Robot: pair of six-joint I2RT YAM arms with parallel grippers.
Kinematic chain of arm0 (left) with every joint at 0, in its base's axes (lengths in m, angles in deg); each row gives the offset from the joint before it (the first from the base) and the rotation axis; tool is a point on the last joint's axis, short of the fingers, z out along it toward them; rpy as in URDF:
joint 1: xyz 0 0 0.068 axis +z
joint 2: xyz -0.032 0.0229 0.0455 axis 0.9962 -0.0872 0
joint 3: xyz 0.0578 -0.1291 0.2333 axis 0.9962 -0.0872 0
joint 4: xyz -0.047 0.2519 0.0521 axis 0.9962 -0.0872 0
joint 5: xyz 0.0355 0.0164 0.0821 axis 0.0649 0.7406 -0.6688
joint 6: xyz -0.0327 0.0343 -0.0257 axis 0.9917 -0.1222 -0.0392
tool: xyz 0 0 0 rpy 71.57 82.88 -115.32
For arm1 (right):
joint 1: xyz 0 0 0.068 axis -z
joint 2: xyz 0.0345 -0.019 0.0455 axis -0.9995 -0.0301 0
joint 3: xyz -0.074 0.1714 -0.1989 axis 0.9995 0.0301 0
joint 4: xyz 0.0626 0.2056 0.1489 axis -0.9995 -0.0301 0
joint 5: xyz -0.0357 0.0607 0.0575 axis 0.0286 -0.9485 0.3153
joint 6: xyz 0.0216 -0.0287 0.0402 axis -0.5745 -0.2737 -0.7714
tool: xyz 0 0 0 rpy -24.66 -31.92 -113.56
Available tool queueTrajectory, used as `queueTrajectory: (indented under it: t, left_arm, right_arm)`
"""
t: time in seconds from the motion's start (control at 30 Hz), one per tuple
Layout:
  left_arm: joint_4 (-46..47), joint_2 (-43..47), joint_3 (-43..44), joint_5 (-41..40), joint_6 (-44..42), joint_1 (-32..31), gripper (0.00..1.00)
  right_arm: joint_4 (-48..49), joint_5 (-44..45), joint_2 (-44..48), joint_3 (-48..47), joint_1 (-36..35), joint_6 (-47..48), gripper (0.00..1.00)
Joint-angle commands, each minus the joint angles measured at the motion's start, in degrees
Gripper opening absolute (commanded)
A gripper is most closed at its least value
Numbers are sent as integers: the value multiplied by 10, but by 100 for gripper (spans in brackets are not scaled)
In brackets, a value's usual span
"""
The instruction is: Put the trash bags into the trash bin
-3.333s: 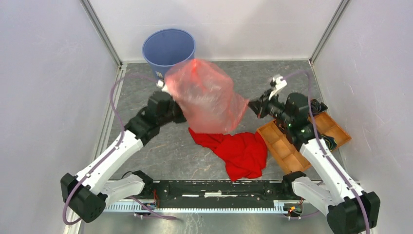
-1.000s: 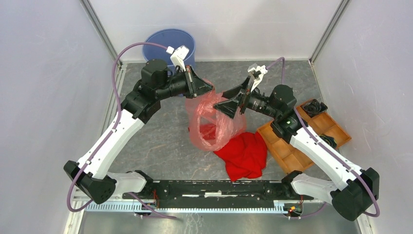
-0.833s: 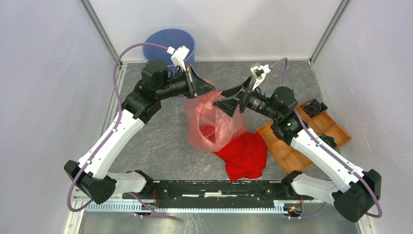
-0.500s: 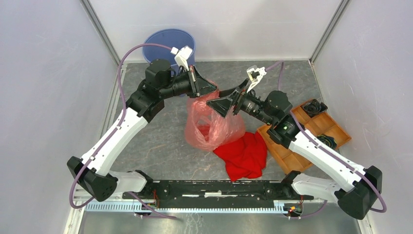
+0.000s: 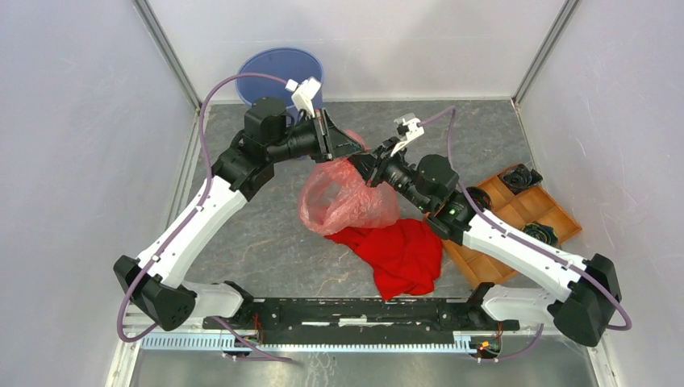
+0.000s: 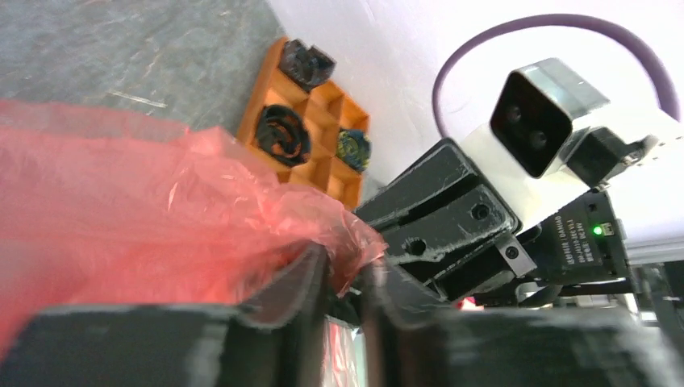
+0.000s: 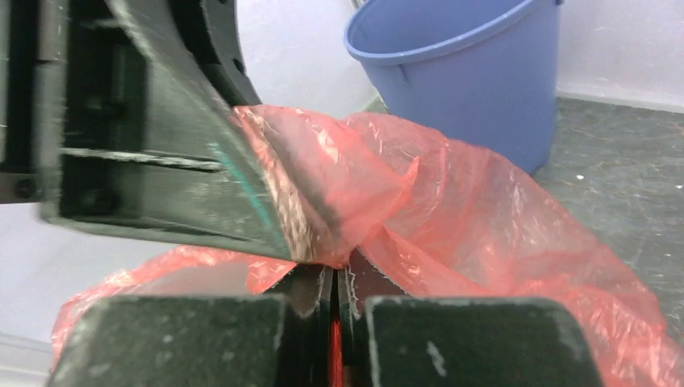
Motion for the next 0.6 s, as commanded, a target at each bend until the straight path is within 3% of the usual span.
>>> queueTrajectory:
  t: [0.0, 0.03, 0.1, 0.2, 0.3, 0.37, 0.47, 0.57]
  left_arm:
    - [-78, 20, 43, -35, -48, -5, 35]
    - [-120, 20, 71, -72, -73, -4, 51]
    - [-192, 26, 111, -157, -117, -4, 70]
    - [-250, 44, 139, -274, -164, -3, 88]
    - [-256, 64, 137, -380, -182, 2, 98]
    - [-250, 65, 135, -419, -179, 16, 100]
    - [-246, 31, 157, -405, -193, 62, 100]
    - [-284, -48, 241, -391, -226, 110, 100]
  right_arm:
    - [37, 74, -6, 4, -2, 44, 0]
    - [23, 93, 0, 9, -3, 53, 0]
    - [6, 124, 18, 31, -3, 63, 0]
    - [-29, 165, 47, 57, -3, 89, 0]
    - [-66, 226, 92, 80, -3, 121, 0]
    - [-86, 262, 128, 93, -3, 138, 0]
    - [-106, 289, 187, 111, -3, 164, 0]
    - [-130, 299, 233, 117, -3, 175, 0]
